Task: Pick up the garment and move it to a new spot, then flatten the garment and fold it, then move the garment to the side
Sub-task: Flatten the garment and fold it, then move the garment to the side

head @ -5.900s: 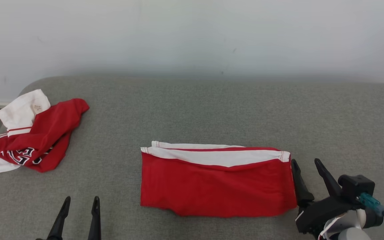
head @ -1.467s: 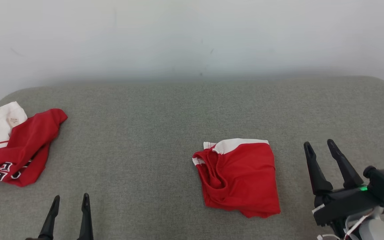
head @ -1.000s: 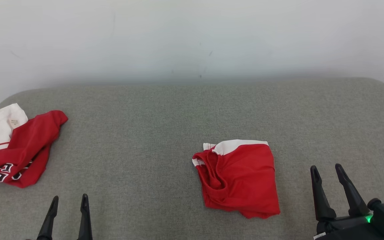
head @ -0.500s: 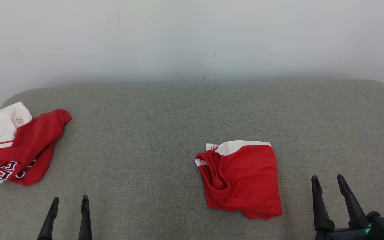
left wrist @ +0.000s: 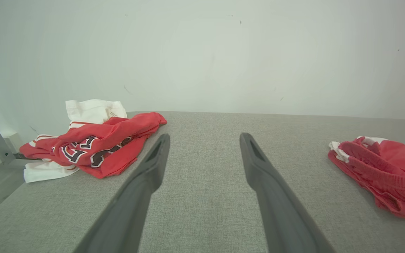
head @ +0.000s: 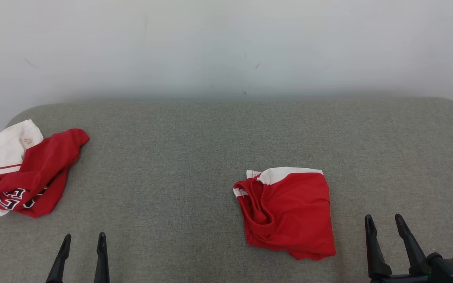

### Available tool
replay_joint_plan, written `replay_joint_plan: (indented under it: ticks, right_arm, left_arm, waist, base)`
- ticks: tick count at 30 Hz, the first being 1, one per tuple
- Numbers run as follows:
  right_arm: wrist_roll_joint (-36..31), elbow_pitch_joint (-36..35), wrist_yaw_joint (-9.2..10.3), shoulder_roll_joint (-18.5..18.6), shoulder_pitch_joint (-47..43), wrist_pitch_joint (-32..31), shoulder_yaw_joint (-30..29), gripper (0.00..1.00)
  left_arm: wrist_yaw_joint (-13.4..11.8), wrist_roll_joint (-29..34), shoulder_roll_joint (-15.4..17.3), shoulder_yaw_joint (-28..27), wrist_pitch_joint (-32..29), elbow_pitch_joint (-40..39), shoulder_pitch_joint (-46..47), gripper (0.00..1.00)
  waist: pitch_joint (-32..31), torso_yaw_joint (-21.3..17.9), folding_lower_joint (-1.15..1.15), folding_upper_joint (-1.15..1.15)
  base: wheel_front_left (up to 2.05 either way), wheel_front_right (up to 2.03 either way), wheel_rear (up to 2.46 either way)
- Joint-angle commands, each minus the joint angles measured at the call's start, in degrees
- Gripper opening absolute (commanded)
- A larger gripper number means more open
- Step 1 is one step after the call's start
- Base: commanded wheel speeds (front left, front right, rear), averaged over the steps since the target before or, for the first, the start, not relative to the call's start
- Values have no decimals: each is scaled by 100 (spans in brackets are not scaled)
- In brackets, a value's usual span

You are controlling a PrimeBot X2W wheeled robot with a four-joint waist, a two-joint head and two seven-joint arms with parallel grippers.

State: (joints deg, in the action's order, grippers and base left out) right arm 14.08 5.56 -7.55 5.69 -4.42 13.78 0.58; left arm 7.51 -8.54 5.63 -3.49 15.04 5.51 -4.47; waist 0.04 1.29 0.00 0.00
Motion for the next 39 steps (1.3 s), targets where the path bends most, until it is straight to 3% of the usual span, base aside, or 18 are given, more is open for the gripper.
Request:
replay_joint_plan:
  ticks: [1,39]
  right_arm:
    - [-16,6,10,-21,-36,-9,-4,100]
    - [-46,68,10,-69,-91,-221,41,100]
  left_arm:
    - [-9,54,24,8,19,5,-56,100]
    - [-40,-2,221,169,19,89,-106,100]
  waist:
    - [-1,-1,0,0]
    - [-57,48,0,0]
  base:
    - [0,0,0]
    - [0,0,0]
